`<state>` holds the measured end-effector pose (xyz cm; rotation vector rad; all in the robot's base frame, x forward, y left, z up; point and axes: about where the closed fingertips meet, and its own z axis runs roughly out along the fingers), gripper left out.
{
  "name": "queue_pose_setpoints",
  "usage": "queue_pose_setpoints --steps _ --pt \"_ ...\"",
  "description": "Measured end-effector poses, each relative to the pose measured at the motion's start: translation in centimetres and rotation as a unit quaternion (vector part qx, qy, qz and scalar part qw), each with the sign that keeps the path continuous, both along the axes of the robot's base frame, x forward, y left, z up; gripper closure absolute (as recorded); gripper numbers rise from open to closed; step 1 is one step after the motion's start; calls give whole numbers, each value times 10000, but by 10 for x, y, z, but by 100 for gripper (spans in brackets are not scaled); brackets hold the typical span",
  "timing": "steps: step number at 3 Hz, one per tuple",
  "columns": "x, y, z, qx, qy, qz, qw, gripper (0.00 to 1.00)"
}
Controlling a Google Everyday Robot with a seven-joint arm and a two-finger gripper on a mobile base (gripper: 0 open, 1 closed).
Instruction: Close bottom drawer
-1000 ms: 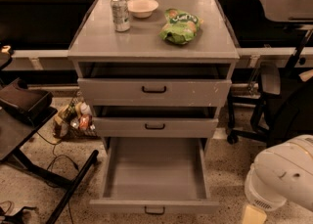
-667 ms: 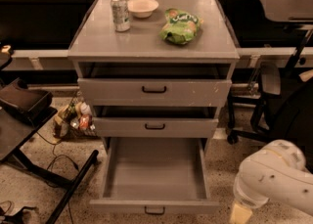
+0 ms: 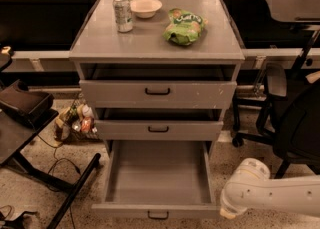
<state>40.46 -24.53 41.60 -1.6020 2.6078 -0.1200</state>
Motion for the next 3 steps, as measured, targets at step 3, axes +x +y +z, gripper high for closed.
queue_pose_setpoints --steps 3 --pt "19 4 -56 96 -10 162 9998 100"
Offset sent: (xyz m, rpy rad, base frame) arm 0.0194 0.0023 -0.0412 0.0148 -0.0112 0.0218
